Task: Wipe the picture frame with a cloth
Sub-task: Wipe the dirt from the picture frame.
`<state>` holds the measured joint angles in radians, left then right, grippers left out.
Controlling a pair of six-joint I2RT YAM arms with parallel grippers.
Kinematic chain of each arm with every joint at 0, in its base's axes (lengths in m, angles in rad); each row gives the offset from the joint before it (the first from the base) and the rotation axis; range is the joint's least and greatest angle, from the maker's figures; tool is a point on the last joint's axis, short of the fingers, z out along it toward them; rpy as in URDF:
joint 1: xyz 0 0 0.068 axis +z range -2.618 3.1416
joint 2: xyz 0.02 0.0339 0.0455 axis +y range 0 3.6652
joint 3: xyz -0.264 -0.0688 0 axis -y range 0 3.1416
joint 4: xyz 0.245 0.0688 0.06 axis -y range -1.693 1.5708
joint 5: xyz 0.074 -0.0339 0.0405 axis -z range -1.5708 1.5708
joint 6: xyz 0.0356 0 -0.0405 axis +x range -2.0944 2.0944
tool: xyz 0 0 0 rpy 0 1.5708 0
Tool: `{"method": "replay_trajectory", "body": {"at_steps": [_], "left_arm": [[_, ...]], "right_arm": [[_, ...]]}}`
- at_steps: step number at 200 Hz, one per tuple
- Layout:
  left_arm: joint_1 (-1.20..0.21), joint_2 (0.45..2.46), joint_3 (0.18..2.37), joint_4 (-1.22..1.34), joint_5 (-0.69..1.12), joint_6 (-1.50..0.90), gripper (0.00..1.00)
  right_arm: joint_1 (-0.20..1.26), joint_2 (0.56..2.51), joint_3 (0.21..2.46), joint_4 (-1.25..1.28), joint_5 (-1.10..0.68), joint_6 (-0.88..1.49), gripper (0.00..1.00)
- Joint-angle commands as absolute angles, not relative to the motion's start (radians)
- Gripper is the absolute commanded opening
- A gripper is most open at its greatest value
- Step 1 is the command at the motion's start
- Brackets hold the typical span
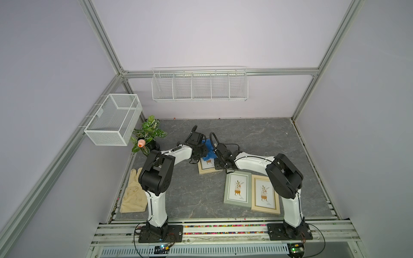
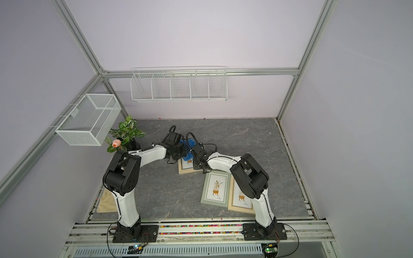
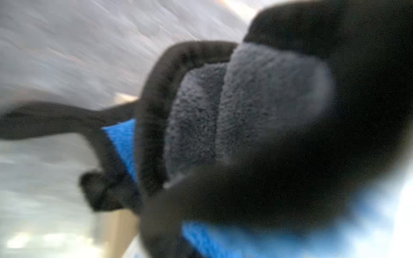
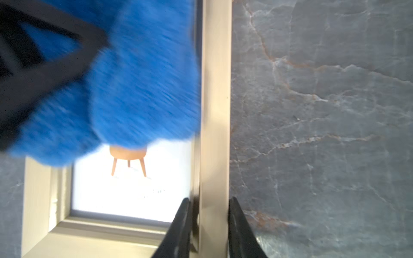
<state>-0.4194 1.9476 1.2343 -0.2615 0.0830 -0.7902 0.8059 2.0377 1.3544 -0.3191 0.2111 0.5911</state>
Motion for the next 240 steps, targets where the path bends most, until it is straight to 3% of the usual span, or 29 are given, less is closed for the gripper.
{"method": "replay_trajectory", "body": {"at_steps": [1, 66, 129, 194, 240], "left_arm": [[-0.382, 1.924, 1.230, -0.369, -0.027, -0.734, 0.00], [-0.530, 2.082, 1.391, -0.348, 0.038, -0.794, 0.00], [-0.412, 2.022, 1.332, -0.367, -0.001, -0.758, 0.00], [-0.512, 2.123, 1.481, -0.399, 0.011, -0.773, 0.00], [-0.452, 2.058, 1.426, -0.447, -0.036, -0.750, 0.00]], "right_arm": [[0.800, 2.066, 1.303, -0.450, 0.229, 0.594, 0.07], [0.800, 2.073, 1.317, -0.462, 0.230, 0.590, 0.07], [0.800, 2.066, 1.305, -0.456, 0.232, 0.594, 0.07], [0.798, 2.062, 1.306, -0.464, 0.238, 0.594, 0.07], [0.797, 2.056, 1.292, -0.457, 0.243, 0.596, 0.07]]}}
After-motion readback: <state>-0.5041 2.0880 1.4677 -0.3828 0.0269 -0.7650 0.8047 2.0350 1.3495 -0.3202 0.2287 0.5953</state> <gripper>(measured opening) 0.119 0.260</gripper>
